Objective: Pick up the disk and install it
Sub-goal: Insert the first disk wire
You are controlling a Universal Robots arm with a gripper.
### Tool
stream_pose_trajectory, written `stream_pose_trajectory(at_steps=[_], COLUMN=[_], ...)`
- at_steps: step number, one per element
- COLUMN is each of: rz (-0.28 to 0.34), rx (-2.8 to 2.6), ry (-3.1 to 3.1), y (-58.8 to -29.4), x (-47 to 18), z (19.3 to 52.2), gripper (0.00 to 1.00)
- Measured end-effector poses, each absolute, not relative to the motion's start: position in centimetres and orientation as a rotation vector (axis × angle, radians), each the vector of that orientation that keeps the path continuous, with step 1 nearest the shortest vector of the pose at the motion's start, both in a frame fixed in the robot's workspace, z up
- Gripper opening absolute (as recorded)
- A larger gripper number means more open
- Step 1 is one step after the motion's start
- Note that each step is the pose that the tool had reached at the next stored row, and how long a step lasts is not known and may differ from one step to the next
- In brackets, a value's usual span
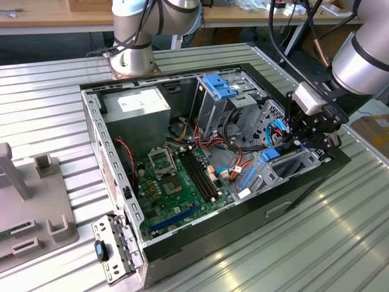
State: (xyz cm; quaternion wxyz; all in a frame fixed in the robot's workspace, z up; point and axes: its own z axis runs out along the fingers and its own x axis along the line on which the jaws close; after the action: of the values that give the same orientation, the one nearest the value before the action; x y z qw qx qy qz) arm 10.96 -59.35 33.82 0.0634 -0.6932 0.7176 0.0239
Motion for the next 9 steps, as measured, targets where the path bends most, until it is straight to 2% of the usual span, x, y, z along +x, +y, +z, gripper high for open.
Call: stream_pose_trajectory(at_steps=[2, 4, 9], rz=[0.074, 0.072, 0.072], rx=[-2.093, -2.094, -2.094], ry=[2.167, 2.168, 2.168], y=[-59.35, -59.35, -59.33], x=[10.96, 10.96, 10.96], z=[33.73, 33.8, 34.63], gripper=[0.17, 0.3, 0.3])
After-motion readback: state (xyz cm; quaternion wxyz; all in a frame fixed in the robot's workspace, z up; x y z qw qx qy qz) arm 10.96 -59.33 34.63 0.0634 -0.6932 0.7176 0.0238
